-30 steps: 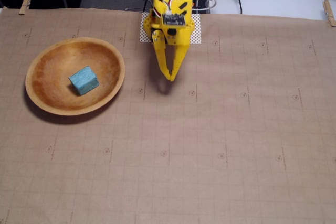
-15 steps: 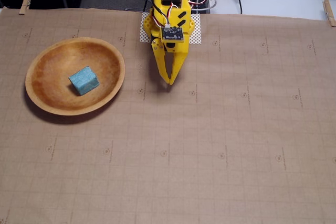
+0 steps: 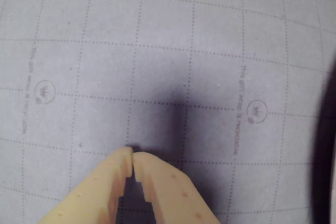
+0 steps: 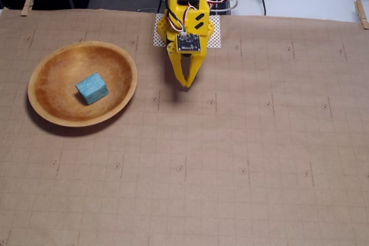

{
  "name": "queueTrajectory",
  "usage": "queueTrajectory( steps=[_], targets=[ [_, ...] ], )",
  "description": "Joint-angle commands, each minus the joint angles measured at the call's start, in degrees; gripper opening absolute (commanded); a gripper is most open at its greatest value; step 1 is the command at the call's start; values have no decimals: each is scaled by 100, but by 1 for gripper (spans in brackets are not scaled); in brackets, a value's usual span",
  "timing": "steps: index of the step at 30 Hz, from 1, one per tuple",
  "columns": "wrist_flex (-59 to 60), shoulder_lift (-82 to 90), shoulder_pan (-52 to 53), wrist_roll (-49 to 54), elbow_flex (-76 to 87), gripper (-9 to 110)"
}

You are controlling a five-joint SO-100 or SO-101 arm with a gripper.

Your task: Grasp a blue block and put it in the bowl.

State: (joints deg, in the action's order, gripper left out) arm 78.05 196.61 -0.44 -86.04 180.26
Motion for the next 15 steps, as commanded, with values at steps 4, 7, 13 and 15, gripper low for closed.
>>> queueTrajectory(
  steps=[4,7,13,15],
  targets=[
    [0,-9,-9,35,-105,-3],
    [0,-9,-9,35,-105,-3],
    [0,-9,-9,35,-105,-3],
    [0,-9,-9,35,-105,-3]
  ],
)
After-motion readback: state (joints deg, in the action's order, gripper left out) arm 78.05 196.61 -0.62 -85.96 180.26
